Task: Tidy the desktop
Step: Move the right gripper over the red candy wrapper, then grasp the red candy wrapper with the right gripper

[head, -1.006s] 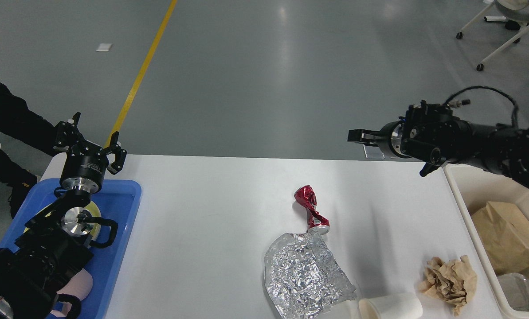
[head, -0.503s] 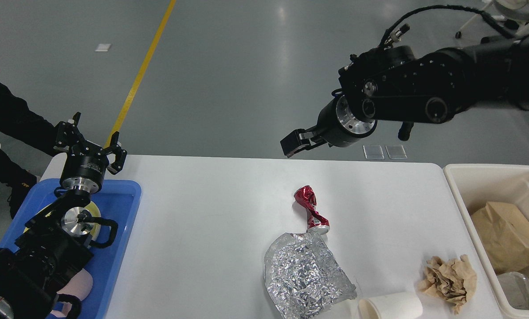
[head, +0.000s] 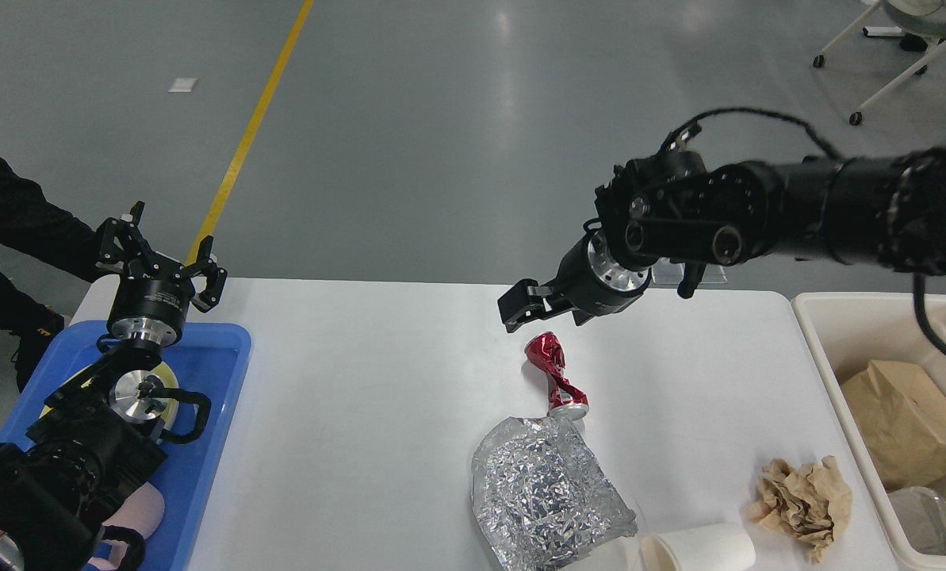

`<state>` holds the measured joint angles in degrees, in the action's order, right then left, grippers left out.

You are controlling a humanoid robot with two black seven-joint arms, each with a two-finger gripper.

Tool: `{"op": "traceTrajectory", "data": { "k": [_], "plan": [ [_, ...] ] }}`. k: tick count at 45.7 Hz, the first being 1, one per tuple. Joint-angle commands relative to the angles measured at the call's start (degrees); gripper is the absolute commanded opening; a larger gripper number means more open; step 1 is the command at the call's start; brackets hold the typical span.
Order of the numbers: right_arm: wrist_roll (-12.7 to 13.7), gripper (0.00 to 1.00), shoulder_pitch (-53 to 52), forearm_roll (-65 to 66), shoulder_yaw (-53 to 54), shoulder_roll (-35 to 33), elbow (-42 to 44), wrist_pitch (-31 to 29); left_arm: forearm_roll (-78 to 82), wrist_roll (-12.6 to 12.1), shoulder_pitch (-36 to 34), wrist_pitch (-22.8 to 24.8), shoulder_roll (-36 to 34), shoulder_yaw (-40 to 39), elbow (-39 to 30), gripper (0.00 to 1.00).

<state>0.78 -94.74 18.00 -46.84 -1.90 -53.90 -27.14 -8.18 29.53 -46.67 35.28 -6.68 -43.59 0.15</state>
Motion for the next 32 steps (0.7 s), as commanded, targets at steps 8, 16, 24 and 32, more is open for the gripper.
{"op": "traceTrajectory", "data": {
  "k": [8,16,24,32],
  "plan": [
    [-0.1,0.99,16.8,0.0,-4.7,6.6,15.1,13.9,0.0,0.0,0.0,0.0,0.0,0.0,0.0,0.96],
    [-0.2,0.99,20.1,0.1,-5.3,8.8,16.2,14.7,0.0,0.0,0.0,0.0,0.0,0.0,-0.1,0.96],
    [-0.1,0.98,23.7,3.4,-6.8,11.0,20.8,17.4,0.0,0.0,0.0,0.0,0.0,0.0,0.0,0.96],
    [-0.2,0.89,28.4,5.1,-9.6,12.5,26.4,19.3,0.0,0.0,0.0,0.0,0.0,0.0,0.0,0.96]
  ]
}}
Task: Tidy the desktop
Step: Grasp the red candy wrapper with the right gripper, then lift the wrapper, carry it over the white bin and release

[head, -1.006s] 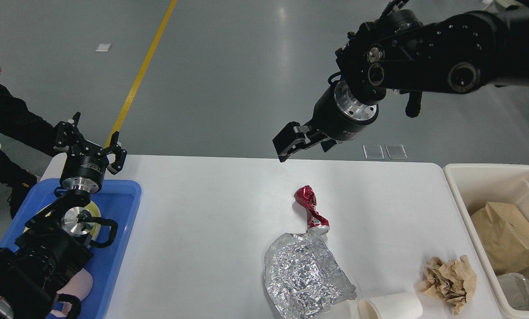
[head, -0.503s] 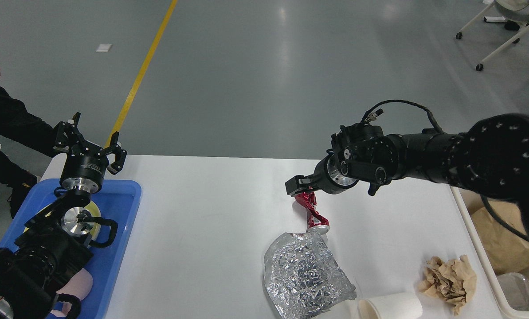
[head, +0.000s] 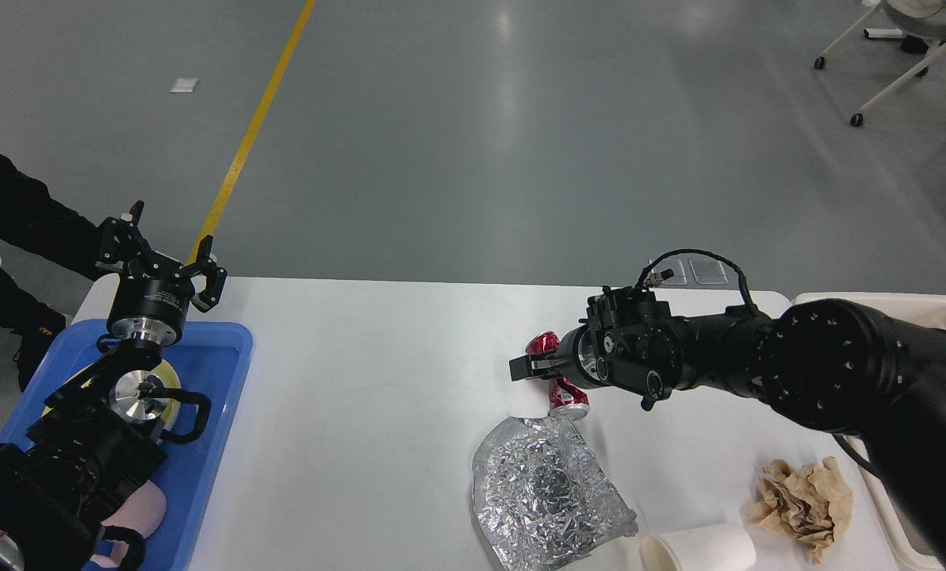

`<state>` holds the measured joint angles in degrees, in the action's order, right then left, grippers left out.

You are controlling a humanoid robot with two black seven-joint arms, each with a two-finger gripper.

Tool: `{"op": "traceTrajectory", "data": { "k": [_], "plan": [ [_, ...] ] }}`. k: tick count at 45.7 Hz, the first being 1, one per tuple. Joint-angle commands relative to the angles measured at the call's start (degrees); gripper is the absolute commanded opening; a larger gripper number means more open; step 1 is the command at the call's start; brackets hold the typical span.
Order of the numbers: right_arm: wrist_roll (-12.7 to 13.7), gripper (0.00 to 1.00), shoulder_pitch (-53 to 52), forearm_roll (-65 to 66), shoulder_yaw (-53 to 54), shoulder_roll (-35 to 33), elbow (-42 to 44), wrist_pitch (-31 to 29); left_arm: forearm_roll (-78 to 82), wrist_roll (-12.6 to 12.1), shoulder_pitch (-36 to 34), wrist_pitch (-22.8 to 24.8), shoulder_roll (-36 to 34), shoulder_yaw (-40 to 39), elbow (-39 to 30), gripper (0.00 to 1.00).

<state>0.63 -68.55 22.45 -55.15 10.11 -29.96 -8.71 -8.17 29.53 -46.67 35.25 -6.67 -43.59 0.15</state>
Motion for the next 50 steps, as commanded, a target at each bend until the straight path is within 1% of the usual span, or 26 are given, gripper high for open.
{"op": "traceTrajectory", "data": {
  "k": [1,5,7,10,12,23,30,33,38,40,45,48,50],
  "plan": [
    [0.1,0.87,2.3,0.7,-1.4,0.5,2.4,1.0,0.0,0.0,0.0,0.0,0.0,0.0,-0.1,0.96],
    [0.1,0.76,2.5,0.7,-1.6,0.5,2.4,1.2,0.0,0.0,0.0,0.1,0.0,0.0,-0.1,0.96],
    [0.1,0.64,2.8,0.6,-1.9,0.5,2.4,1.2,0.0,0.0,0.0,0.0,0.0,0.0,-0.1,0.96],
    [0.1,0.44,3.5,0.6,-2.2,0.6,2.5,1.2,0.0,0.0,0.0,0.0,0.0,0.0,0.0,0.96],
    [0.1,0.36,3.6,0.6,-2.2,0.6,2.5,1.2,0.0,0.0,0.0,0.0,0.0,0.0,0.0,0.96],
    [0.1,0.08,4.6,0.5,-2.4,0.4,2.7,1.3,0.0,0.0,0.0,0.0,0.0,0.0,-0.1,0.96],
    [0.0,0.01,4.0,0.2,-2.2,0.3,2.8,2.6,0.0,0.0,0.0,0.0,0.0,0.0,0.0,0.96],
    [0.0,0.0,2.7,0.1,-2.2,0.3,2.4,3.5,0.0,0.0,0.0,0.0,0.0,0.0,-0.1,0.96],
    [-0.5,0.0,-4.3,-0.5,-0.9,-1.1,-0.7,3.4,0.0,0.0,0.0,0.0,0.1,0.0,-0.1,0.96],
    [-0.5,0.0,-7.5,-0.6,0.0,-3.9,-4.6,3.1,0.0,0.0,0.0,0.0,0.0,0.0,0.0,0.96],
    [-0.8,0.0,-19.0,-0.5,5.1,-13.1,-18.4,2.6,0.0,0.0,0.0,0.0,0.0,0.0,0.0,0.96],
    [-0.8,0.0,-24.9,-0.5,6.7,-18.6,-25.7,1.2,0.0,0.0,0.0,0.0,0.0,0.0,0.0,0.96],
    [-0.8,0.0,-28.5,-0.5,7.2,-21.6,-28.8,-0.6,0.0,0.0,0.0,0.0,0.0,0.0,-0.1,0.96]
  ]
}}
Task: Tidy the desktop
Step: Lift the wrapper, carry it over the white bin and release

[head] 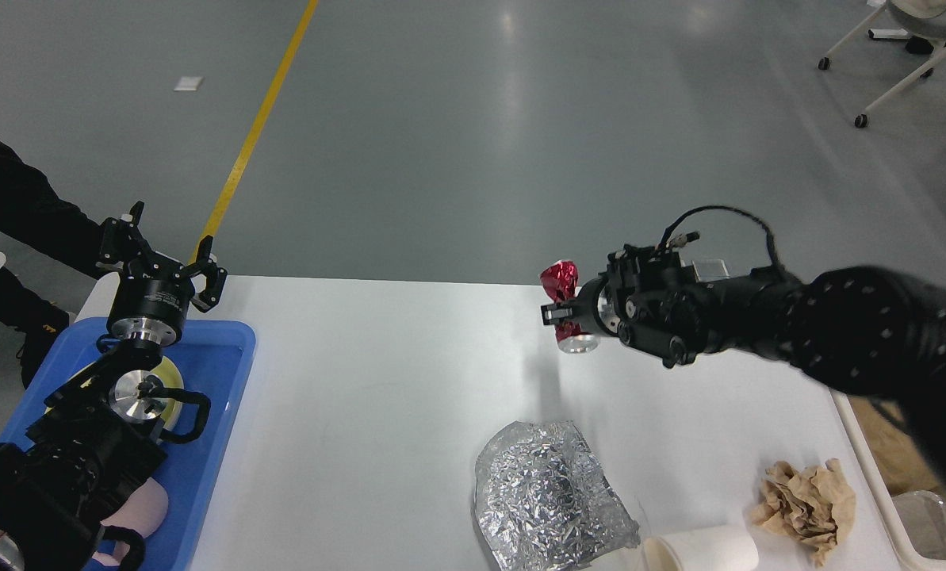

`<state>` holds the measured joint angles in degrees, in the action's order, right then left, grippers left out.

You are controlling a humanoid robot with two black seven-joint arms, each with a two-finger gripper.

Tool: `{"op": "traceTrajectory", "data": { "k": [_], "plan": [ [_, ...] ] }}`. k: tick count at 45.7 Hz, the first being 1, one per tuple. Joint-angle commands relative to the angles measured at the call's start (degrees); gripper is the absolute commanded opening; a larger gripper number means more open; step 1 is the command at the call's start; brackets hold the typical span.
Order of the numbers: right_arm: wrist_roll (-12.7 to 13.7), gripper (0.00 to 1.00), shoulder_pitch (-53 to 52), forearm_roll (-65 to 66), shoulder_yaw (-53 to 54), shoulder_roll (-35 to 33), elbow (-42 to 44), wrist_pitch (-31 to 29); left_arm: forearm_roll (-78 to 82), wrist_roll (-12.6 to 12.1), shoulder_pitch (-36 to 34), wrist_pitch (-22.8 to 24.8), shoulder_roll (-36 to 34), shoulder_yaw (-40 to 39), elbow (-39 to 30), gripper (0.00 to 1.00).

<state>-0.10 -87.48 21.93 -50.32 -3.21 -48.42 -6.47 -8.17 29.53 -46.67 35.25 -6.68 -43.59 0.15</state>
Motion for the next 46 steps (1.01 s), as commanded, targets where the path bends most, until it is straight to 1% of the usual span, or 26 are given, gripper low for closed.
{"op": "traceTrajectory", "data": {
  "k": [1,5,12,14,17,21,25,37,43,46],
  "plan": [
    [-0.1,0.0,-11.6,0.0,2.8,-9.6,-11.7,-3.9,0.0,0.0,0.0,0.0,0.0,0.0,0.0,0.96],
    [-0.1,0.0,-17.5,0.0,4.3,-14.6,-14.2,-9.8,0.0,0.0,0.0,0.0,0.0,0.1,-0.1,0.96],
    [-0.1,0.0,-22.7,0.0,11.6,-23.5,-14.5,-21.3,0.0,0.0,0.0,0.0,0.0,0.0,0.0,0.96],
    [0.0,0.0,-23.5,0.0,13.3,-25.7,-14.4,-23.2,0.0,0.0,0.0,0.0,0.0,0.0,0.0,0.96],
    [0.2,0.0,-23.8,0.0,13.9,-27.8,-14.1,-24.0,0.0,0.0,0.0,0.0,0.0,0.0,0.0,0.96],
    [0.5,0.0,-21.9,0.1,12.9,-29.6,-11.4,-23.0,0.0,0.0,0.0,0.0,0.0,0.0,0.0,0.96],
    [0.7,0.0,-16.8,0.1,11.3,-31.0,-5.4,-21.2,0.0,0.0,0.0,0.0,0.0,0.0,0.0,0.96],
    [0.6,0.04,6.3,-0.1,11.5,-32.9,15.4,-11.7,0.0,0.0,0.0,0.0,0.0,0.0,0.0,0.96],
    [0.6,0.07,18.3,-2.2,11.8,-32.9,21.9,-4.4,0.0,0.0,0.0,0.0,0.0,0.0,0.0,0.96],
    [0.5,0.07,23.7,-4.3,11.8,-32.8,23.9,-1.9,0.0,0.0,0.0,0.0,0.0,0.0,-0.1,0.96]
  ]
}}
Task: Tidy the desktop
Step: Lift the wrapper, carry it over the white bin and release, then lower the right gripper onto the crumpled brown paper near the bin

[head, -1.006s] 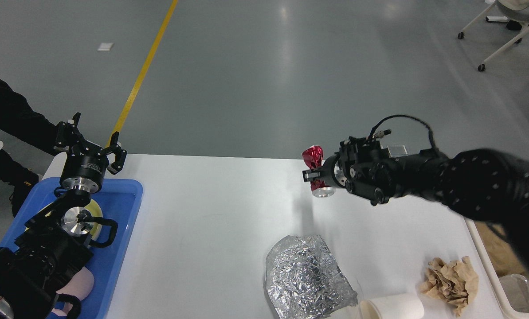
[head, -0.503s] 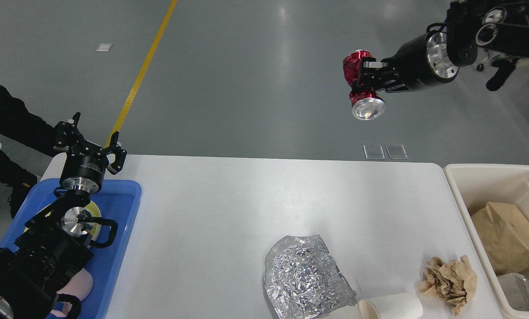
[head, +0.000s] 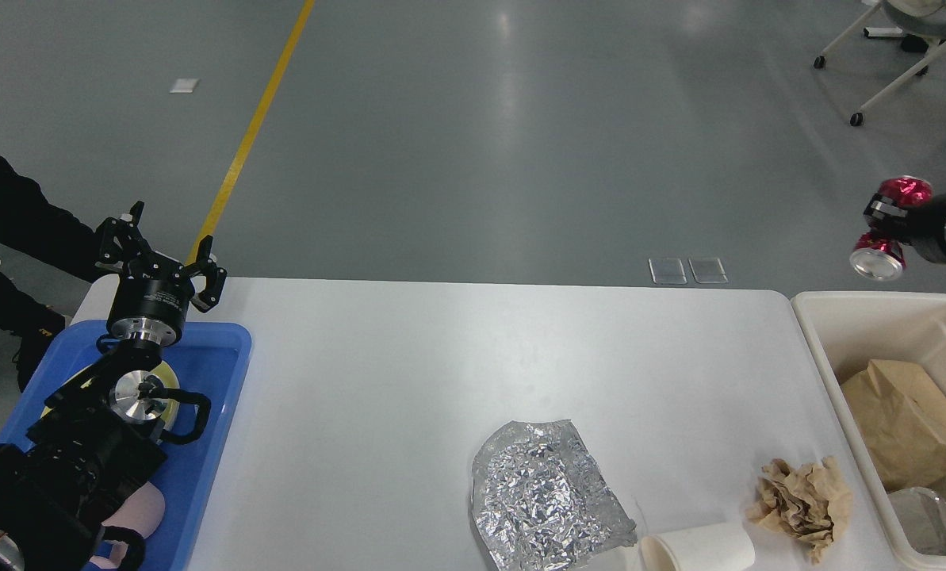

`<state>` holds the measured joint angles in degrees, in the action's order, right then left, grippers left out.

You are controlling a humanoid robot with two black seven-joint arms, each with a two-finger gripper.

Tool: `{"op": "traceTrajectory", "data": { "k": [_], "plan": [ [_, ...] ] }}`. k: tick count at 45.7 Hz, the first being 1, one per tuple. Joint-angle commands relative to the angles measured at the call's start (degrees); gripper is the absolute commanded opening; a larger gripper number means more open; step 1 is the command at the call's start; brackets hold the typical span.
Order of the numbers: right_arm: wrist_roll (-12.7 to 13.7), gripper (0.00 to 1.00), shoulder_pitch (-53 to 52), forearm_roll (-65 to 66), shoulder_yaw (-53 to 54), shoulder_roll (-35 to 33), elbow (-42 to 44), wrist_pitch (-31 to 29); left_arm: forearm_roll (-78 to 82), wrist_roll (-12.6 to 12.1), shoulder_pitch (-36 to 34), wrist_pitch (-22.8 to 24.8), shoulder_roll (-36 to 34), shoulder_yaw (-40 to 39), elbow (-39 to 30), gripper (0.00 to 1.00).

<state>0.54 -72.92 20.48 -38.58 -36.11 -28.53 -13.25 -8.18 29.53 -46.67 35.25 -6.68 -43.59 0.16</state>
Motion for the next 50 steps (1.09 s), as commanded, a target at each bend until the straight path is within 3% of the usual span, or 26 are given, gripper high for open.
{"op": "traceTrajectory", "data": {
  "k": [1,3,6,8,11,30,40,50],
  "plan": [
    [-0.1,0.07,10.8,-3.7,0.1,0.1,4.7,5.6,0.0,0.0,0.0,0.0,0.0,0.0,0.0,0.96],
    [-0.1,0.09,14.2,-5.3,0.1,0.3,6.1,6.5,0.0,0.0,0.0,0.0,0.0,0.0,0.0,0.96],
    [-0.2,0.24,18.9,-8.0,0.1,1.1,8.3,7.3,0.0,0.0,0.0,0.0,0.0,0.0,0.0,0.96],
    [-0.2,0.49,20.7,-9.6,0.2,2.1,9.3,7.5,0.0,0.0,0.0,0.0,0.0,0.0,0.0,0.96],
    [-0.3,0.99,22.9,-11.9,0.1,3.2,10.4,8.6,0.0,0.0,0.0,0.0,0.0,0.1,0.0,0.96],
    [-0.4,1.0,23.9,-15.0,-0.3,4.4,10.1,8.6,0.0,0.0,0.0,0.0,0.0,0.0,0.0,0.96],
    [-0.4,1.0,10.2,-15.4,-7.1,5.2,3.8,5.3,0.0,0.0,0.0,0.0,0.0,0.0,0.0,0.96],
    [-0.4,1.0,-9.0,-16.7,-18.0,6.0,-10.6,-6.7,0.0,0.0,0.0,0.0,0.0,0.0,0.0,0.96]
  ]
}}
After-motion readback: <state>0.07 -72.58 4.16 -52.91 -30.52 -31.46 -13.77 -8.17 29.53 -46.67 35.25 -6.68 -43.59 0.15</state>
